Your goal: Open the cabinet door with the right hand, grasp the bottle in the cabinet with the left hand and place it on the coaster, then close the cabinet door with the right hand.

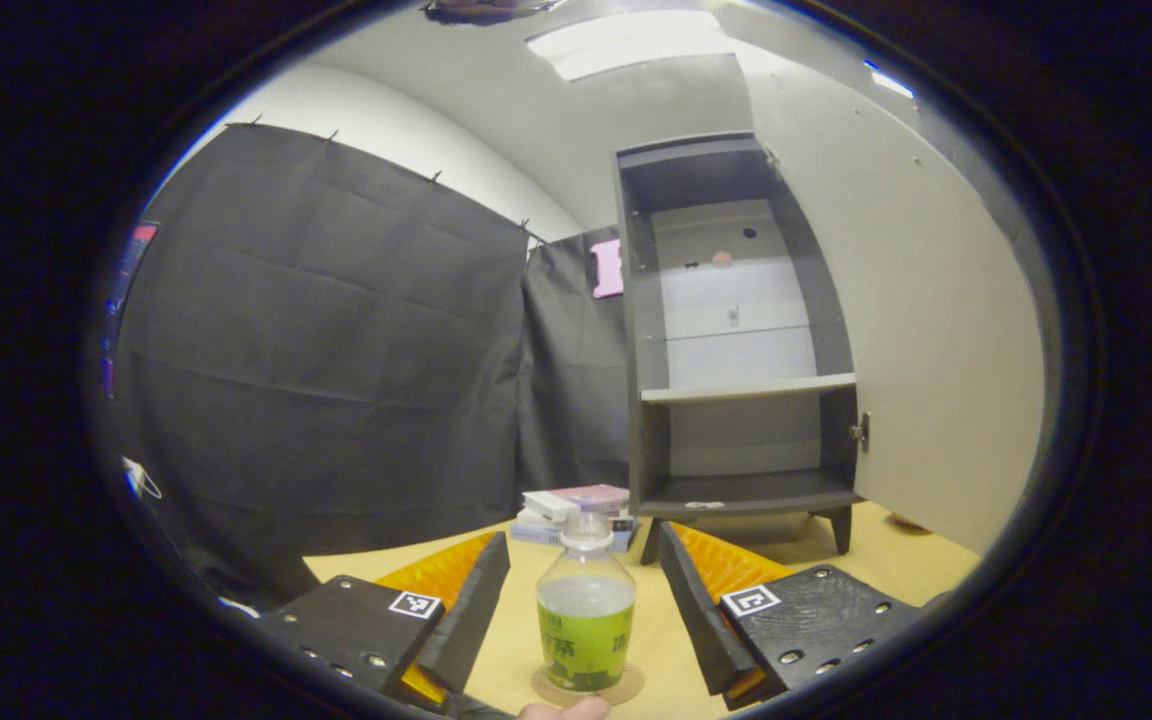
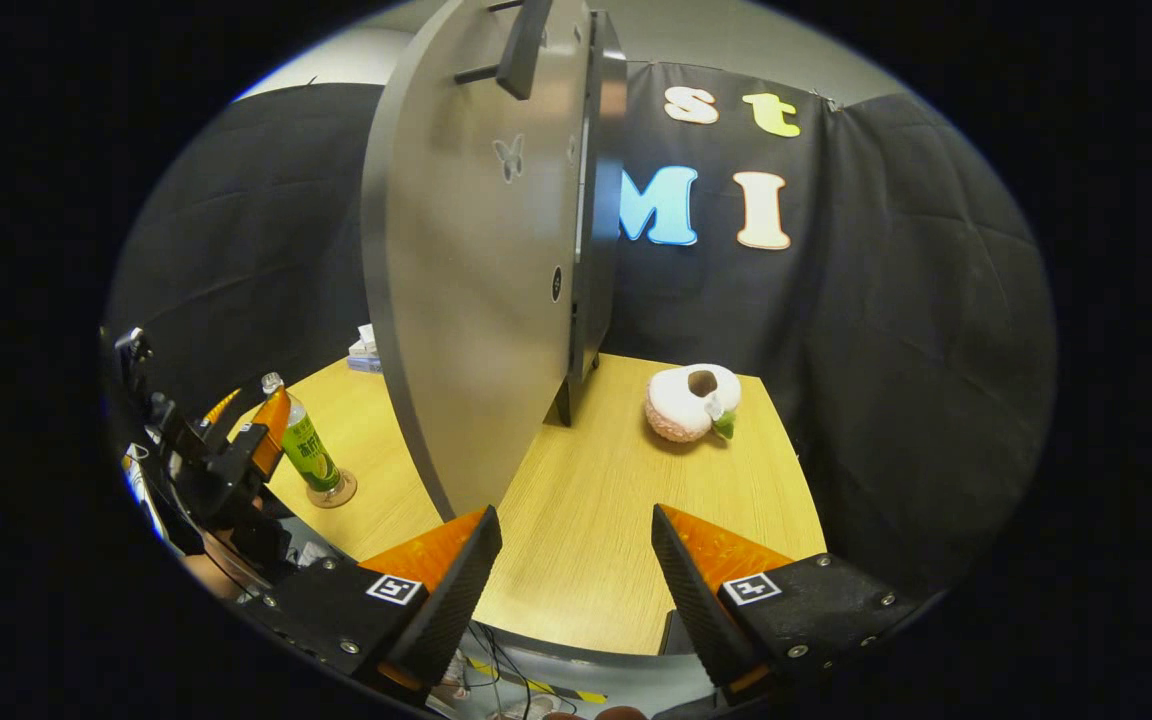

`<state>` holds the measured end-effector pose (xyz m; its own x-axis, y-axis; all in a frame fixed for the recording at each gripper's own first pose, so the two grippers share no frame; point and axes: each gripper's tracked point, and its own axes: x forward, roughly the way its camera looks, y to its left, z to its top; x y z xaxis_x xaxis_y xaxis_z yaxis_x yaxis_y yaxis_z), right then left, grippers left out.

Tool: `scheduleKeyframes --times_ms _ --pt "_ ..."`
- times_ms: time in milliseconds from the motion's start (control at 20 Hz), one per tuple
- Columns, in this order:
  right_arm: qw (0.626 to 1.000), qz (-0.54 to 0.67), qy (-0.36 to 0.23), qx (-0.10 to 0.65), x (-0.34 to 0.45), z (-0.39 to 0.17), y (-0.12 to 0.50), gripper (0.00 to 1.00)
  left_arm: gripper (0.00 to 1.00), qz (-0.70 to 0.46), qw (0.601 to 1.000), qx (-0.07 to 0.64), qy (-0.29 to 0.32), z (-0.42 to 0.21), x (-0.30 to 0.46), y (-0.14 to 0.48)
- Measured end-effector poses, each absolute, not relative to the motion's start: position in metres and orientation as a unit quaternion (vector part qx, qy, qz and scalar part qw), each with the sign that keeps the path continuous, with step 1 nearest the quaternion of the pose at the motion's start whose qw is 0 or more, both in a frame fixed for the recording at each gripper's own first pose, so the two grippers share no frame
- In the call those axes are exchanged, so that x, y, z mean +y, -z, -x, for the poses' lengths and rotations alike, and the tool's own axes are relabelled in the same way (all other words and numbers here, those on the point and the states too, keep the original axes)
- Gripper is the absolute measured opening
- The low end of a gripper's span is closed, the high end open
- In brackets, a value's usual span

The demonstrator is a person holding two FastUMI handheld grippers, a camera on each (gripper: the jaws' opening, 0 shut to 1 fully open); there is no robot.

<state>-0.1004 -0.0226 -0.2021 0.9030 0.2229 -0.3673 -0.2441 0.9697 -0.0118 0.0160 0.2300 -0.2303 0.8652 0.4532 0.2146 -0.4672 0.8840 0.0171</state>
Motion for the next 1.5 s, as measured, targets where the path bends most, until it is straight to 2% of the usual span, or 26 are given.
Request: scheduleKeyframes --times_ms 250,300,350,400,650,750,800,850,900,950,1100,1150,1250,1350,1400,1450,1500 --pt "0.982 -0.004 -0.109 0.154 -0.034 0.091 0.172 0.93 0.9 -0.031 0.979 -0.099 -0.173 -0.005 0.185 0.155" --pt "0.984 -0.01 -0.102 0.148 -0.04 0.087 0.163 0.94 0.86 -0.032 0.981 -0.095 -0.168 -0.001 0.178 0.14" --pt "0.986 -0.02 -0.098 0.135 -0.044 0.082 0.149 0.94 0.86 -0.041 0.98 -0.092 -0.172 0.006 0.176 0.121" --pt "0.988 -0.032 -0.095 0.119 -0.047 0.077 0.133 0.96 0.9 -0.052 0.979 -0.09 -0.176 0.013 0.174 0.103" --pt "0.994 -0.063 -0.084 0.028 -0.061 0.061 0.05 0.94 0.9 -0.071 0.98 -0.092 -0.159 0.03 0.164 0.039" --pt "0.994 -0.071 -0.088 0.008 -0.061 0.063 0.032 0.94 0.9 -0.063 0.985 -0.093 -0.131 0.026 0.154 0.026" --pt "0.992 -0.082 -0.092 0.0 -0.059 0.065 0.024 0.94 0.86 -0.064 0.987 -0.088 -0.118 0.026 0.149 0.022" --pt "0.991 -0.092 -0.097 -0.006 -0.057 0.067 0.016 0.94 0.9 -0.067 0.987 -0.086 -0.117 0.027 0.151 0.018" --pt "0.99 -0.098 -0.096 -0.011 -0.058 0.069 0.01 0.94 0.86 -0.068 0.987 -0.087 -0.115 0.028 0.152 0.013" --pt "0.99 -0.104 -0.092 -0.018 -0.061 0.07 0.001 0.94 0.9 -0.067 0.988 -0.086 -0.106 0.026 0.15 0.009" --pt "0.986 -0.134 -0.084 -0.047 -0.064 0.074 -0.029 0.95 0.9 -0.061 0.991 -0.083 -0.084 0.012 0.15 0.005" --pt "0.985 -0.141 -0.083 -0.052 -0.062 0.073 -0.036 0.96 0.95 -0.059 0.992 -0.078 -0.075 0.006 0.151 0.004" --pt "0.984 -0.149 -0.08 -0.057 -0.057 0.071 -0.046 0.96 0.95 -0.053 0.993 -0.078 -0.064 -0.006 0.157 -0.003" --pt "0.985 -0.141 -0.078 -0.055 -0.048 0.069 -0.048 0.9 0.95 -0.046 0.995 -0.075 -0.046 -0.019 0.159 -0.006" --pt "0.987 -0.133 -0.077 -0.056 -0.042 0.068 -0.049 0.95 0.95 -0.046 0.996 -0.073 -0.038 -0.025 0.162 -0.009" --pt "0.989 -0.12 -0.071 -0.055 -0.038 0.067 -0.049 0.95 0.95 -0.046 0.996 -0.072 -0.028 -0.03 0.164 -0.012" --pt "0.99 -0.109 -0.062 -0.062 -0.039 0.071 -0.051 0.91 0.95 -0.047 0.996 -0.072 -0.019 -0.035 0.167 -0.014"
